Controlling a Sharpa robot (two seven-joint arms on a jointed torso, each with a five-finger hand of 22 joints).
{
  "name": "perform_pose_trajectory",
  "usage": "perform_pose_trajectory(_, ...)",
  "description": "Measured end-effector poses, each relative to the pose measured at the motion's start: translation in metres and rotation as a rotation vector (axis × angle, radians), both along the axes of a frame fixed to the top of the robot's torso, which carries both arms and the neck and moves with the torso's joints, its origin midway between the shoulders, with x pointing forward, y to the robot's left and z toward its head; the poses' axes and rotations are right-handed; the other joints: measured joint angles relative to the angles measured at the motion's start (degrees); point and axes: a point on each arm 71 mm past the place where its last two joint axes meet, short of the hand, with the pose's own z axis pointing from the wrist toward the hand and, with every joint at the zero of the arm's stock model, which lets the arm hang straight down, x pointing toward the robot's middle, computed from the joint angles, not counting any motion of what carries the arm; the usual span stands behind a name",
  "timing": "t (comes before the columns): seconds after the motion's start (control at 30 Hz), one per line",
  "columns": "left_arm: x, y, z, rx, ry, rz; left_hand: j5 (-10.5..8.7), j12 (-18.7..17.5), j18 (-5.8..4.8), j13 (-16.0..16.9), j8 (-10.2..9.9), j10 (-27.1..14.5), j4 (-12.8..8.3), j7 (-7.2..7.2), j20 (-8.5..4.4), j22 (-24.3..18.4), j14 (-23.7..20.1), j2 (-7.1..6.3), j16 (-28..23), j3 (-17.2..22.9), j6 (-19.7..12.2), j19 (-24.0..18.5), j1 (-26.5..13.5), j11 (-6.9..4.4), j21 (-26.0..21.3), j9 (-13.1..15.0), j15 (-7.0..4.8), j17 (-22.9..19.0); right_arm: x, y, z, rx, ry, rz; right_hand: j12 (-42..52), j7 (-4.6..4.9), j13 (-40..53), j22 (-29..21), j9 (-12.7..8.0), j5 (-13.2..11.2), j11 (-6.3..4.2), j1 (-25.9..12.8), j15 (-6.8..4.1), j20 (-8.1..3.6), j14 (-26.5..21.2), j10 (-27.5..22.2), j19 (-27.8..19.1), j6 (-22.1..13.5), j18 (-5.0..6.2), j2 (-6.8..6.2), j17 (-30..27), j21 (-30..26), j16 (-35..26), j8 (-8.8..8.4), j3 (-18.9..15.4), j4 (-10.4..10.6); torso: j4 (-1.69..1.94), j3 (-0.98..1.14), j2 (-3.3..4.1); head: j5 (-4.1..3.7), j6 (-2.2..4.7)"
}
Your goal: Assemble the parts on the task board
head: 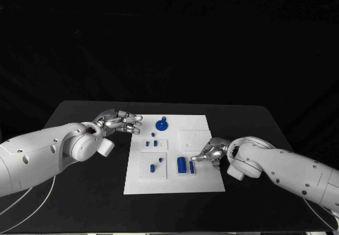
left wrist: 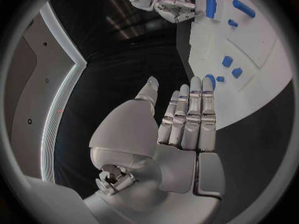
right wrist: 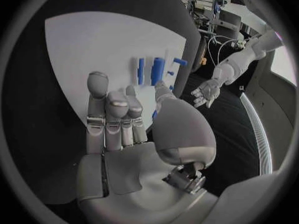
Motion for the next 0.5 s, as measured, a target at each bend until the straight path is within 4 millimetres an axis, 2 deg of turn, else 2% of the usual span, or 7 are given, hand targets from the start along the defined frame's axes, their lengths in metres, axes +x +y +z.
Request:
perform_pose_trajectory(0.1,0.003,0.004,0.001,-0.003,-0.014,0.023,0.00,0.00,0.01,0.00,0.28,0.00,-0.37,-0.56,0.04,-0.02,-0.06,0.48,-0.08,0.37,0.79,-0.04,0.48,0.00,0.00,0.00,0.06,0.00,0.019,-0.011,0.012,0.077,-0.058,-0.048,-1.48,-0.10,-1.08,-1.76,0.08,0.94,-0.09,0.39,-0.04,0.00,-0.78,-1.05,0.00,0.15,0.00,1.58,-1.95,-3.73,-2.59,0.00,-0.83,-1.54,-0.04,-0.07,-0.13,-0.20,0.74)
perform_pose_trajectory(0.27,0.011,0.015,0.002,-0.009,-0.042,0.077,0.00,-0.08,0.02,0.00,0.28,-0.24,-1.28,-0.46,0.41,-0.22,-1.22,1.17,-1.15,0.94,1.29,-0.84,1.17,0.11,0.00,0.00,0.48,-0.23,0.052,-0.028,0.034,0.225,-0.161,-0.136,-15.42,-0.03,-11.71,-9.34,-0.34,3.41,0.21,3.29,0.47,0.32,-2.83,-6.64,-0.34,0.08,-0.02,4.67,-8.50,-13.24,-13.28,0.00,-2.05,-5.45,-0.15,-0.46,-0.75,-0.62,2.27)
perform_pose_trajectory(0.37,0.019,0.022,0.006,-0.014,-0.067,0.116,0.00,-0.39,0.02,0.00,-0.46,-1.54,-1.83,-0.78,1.06,-0.38,-2.78,1.33,-1.55,1.35,1.61,-1.50,1.55,0.42,-0.30,0.00,0.93,-0.41,0.072,-0.036,0.045,0.318,-0.216,-0.195,-21.02,0.37,-18.80,-16.69,-0.88,3.71,0.52,4.75,0.94,1.03,-3.33,-7.77,-0.23,-0.33,-0.02,6.13,-12.32,-19.56,-20.88,0.00,-1.74,-7.78,-0.23,-0.74,-1.30,-0.74,3.21)
perform_pose_trajectory(0.4,0.023,0.025,0.009,-0.017,-0.080,0.133,0.00,-0.39,0.02,0.00,-0.75,-2.21,-1.96,-0.78,1.25,-0.45,-3.40,1.21,-1.55,1.30,1.61,-1.68,1.67,0.51,-0.38,0.00,1.11,-0.49,0.080,-0.039,0.048,0.354,-0.236,-0.220,-23.31,0.75,-21.38,-19.01,-1.08,4.00,0.83,5.22,1.42,1.64,-4.46,-8.43,-1.30,-0.71,-0.01,6.60,-13.87,-21.74,-23.82,0.00,-1.40,-8.39,-0.26,-0.80,-1.47,-0.74,3.51)
perform_pose_trajectory(0.43,0.026,0.027,0.011,-0.019,-0.089,0.146,0.00,-0.39,0.02,0.00,-1.17,-3.07,-2.03,-0.77,1.48,-0.46,-4.12,1.21,-1.60,1.23,1.61,-1.91,1.67,0.56,-0.39,0.00,1.36,-0.51,0.085,-0.042,0.051,0.381,-0.251,-0.237,-28.01,1.40,-26.27,-22.50,-1.43,4.02,1.44,5.80,2.51,2.74,-6.81,-9.51,-4.27,-1.54,-0.01,7.18,-16.65,-24.06,-28.50,0.00,-0.85,-9.05,-0.29,-0.85,-1.68,-0.74,3.91)
perform_pose_trajectory(0.47,0.030,0.030,0.013,-0.021,-0.099,0.160,0.00,-0.39,0.02,0.00,-1.42,-3.71,-2.03,-0.89,1.64,-0.52,-4.78,1.21,-1.78,1.23,1.49,-2.07,1.67,0.60,-0.40,0.00,1.46,-0.55,0.090,-0.043,0.052,0.408,-0.264,-0.255,-32.68,1.88,-30.55,-25.18,-1.89,4.22,2.36,6.27,3.78,3.81,-9.75,-11.57,-8.15,-2.96,-0.39,7.64,-18.99,-24.64,-32.23,0.19,-0.35,-9.48,-0.29,-0.86,-1.82,-0.71,4.21)
perform_pose_trajectory(0.5,0.034,0.032,0.015,-0.024,-0.110,0.178,0.00,-0.39,0.02,0.00,-1.64,-4.41,-2.03,-1.12,1.78,-0.59,-5.58,1.21,-1.81,1.23,1.26,-2.21,1.67,0.57,-0.70,0.00,1.56,-0.61,0.096,-0.045,0.053,0.442,-0.278,-0.278,-38.85,2.73,-37.97,-29.49,-2.30,4.22,3.48,6.48,5.49,5.50,-11.49,-10.59,-13.87,-3.79,-0.47,7.51,-22.86,-24.39,-36.82,0.18,0.20,-10.04,-0.29,-0.86,-1.96,-0.66,4.52)
